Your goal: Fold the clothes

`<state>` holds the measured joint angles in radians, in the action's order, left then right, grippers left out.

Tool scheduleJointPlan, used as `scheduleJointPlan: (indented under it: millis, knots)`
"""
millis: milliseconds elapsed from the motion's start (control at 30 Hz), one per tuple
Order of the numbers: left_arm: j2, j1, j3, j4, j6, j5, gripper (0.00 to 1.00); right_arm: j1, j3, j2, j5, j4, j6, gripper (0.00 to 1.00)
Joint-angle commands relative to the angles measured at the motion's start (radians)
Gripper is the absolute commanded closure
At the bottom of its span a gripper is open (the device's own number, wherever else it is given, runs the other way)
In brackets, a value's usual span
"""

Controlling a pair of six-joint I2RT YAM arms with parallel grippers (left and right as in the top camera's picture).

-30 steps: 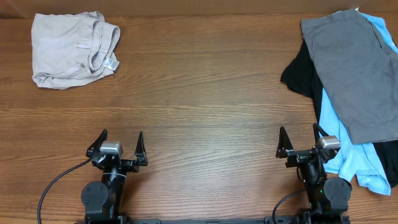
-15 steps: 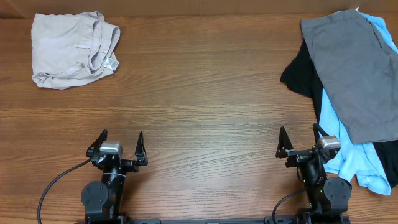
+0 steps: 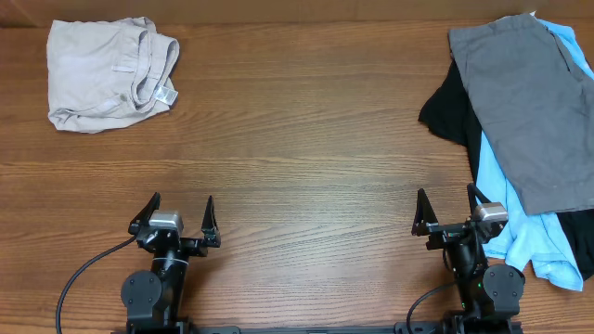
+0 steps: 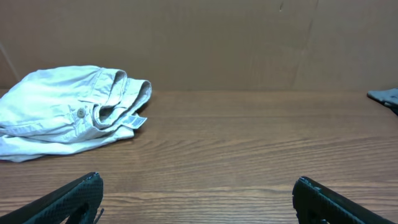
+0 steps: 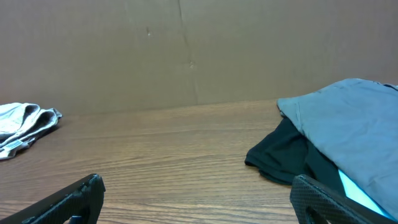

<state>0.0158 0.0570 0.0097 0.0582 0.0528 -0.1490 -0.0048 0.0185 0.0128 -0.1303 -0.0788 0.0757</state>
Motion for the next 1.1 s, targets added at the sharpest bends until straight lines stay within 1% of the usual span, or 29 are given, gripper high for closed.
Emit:
scheduleJointPlan:
  millis: [0, 300, 433, 500, 600, 700, 800, 967, 1067]
  knots:
    - [-0.011, 0.002, -0.005, -0.009, 0.014, 0.01, 0.0, 0.005, -0.01, -0.01, 0.006, 0.006, 0.003, 0.0]
    - [-0.011, 0.002, -0.005, -0.007, 0.014, 0.008, 0.0, 0.005, -0.01, -0.01, 0.002, 0.037, 0.004, 0.0]
    - [-0.011, 0.002, -0.005, -0.037, 0.011, -0.085, 0.0, 0.005, -0.01, -0.01, -0.021, 0.051, 0.022, 0.0]
    - [-0.011, 0.002, 0.01, -0.041, 0.011, -0.087, 0.0, 0.005, 0.001, -0.01, -0.04, 0.071, 0.033, 0.0]
    - [-0.006, 0.002, 0.051, -0.039, 0.009, -0.08, 0.0, 0.005, 0.045, -0.001, -0.073, 0.047, 0.033, 0.0]
    - [0.039, 0.002, 0.134, -0.019, 0.006, -0.08, 0.0, 0.005, 0.138, 0.042, -0.109, -0.024, 0.034, 0.0]
    - [0.148, 0.002, 0.243, -0.001, 0.006, -0.082, 0.0, 0.005, 0.286, 0.133, -0.11, -0.109, 0.033, 0.0]
    - [0.37, 0.002, 0.403, -0.002, 0.006, -0.134, 0.0, 0.004, 0.526, 0.321, -0.108, -0.23, 0.032, 0.0]
    - [0.52, 0.002, 0.511, 0.005, 0.006, -0.186, 0.0, 0.004, 0.7, 0.471, -0.107, -0.336, 0.029, 0.0]
